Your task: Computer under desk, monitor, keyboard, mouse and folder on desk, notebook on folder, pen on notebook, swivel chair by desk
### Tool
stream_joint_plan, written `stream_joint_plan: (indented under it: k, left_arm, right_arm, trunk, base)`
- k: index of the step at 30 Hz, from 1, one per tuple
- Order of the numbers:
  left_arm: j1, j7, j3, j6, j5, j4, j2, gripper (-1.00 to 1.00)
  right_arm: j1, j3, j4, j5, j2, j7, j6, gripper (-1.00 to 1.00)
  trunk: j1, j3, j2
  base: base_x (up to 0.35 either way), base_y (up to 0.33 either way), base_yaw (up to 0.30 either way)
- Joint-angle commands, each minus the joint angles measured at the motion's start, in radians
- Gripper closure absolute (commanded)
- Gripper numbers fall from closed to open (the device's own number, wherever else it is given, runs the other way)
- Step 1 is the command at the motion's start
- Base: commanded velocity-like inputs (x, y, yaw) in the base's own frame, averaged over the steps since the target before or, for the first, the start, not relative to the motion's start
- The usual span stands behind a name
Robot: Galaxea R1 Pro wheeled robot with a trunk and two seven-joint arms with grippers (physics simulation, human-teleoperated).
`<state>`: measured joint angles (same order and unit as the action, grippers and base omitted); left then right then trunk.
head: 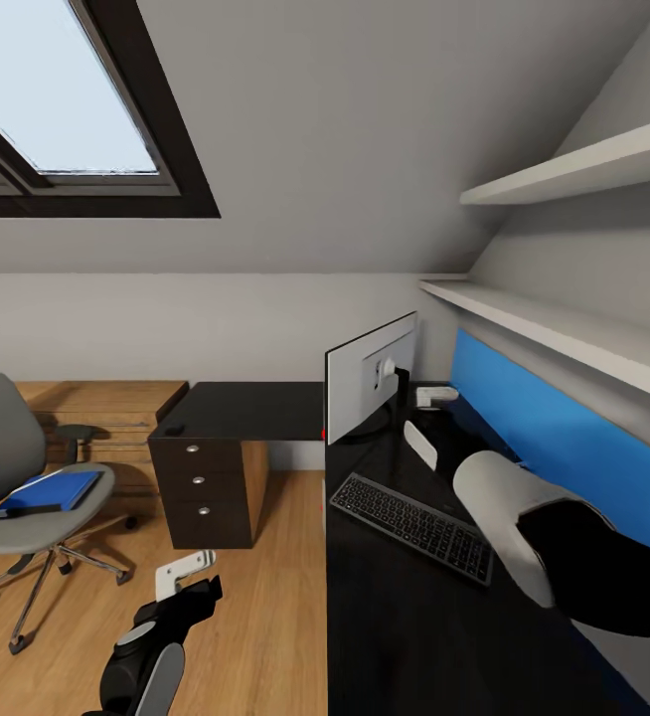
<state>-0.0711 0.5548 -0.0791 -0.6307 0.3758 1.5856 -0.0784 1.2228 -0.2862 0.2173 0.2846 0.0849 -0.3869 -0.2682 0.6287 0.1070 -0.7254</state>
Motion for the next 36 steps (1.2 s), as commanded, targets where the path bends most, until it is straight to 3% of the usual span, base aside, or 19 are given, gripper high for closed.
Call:
stream_joint_plan:
  k: [1,7,9,18,36]
  left_arm:
    - [-0.001,0.010,-0.001,-0.002,0.011,0.002,0.000,-1.00]
    - [-0.001,0.009,-0.001,-0.002,0.011,0.003,0.000,-1.00]
    - [-0.001,0.009,-0.002,-0.003,0.011,-0.001,0.000,-1.00]
    - [-0.001,0.008,-0.002,-0.002,0.010,-0.002,0.000,-1.00]
    - [-0.001,0.010,0.000,-0.003,0.009,0.005,0.002,-1.00]
  right_arm:
    - [0.007,-0.008,-0.007,0.009,-0.004,-0.006,-0.003,-1.00]
    - [0.026,-0.009,-0.054,0.013,-0.007,-0.005,0.026,-1.00]
    - [0.022,-0.009,-0.087,0.020,-0.004,-0.004,0.074,-1.00]
    - [-0.005,-0.008,-0.140,0.099,-0.008,0.069,0.077,-1.00]
    - [-0.009,-0.009,-0.154,0.113,-0.007,0.077,0.078,-1.00]
  trunk:
    - [0.000,0.002,-0.001]
    - [0.000,0.002,-0.001]
    - [0.000,0.002,-0.001]
    - [0.000,0.002,-0.001]
    - [0.000,0.004,-0.001]
  base:
    - [0.000,0.000,0.000]
    - [0.000,0.000,0.000]
    - [0.000,0.000,0.000]
    - [0.000,0.000,0.000]
    - [0.000,0.000,0.013]
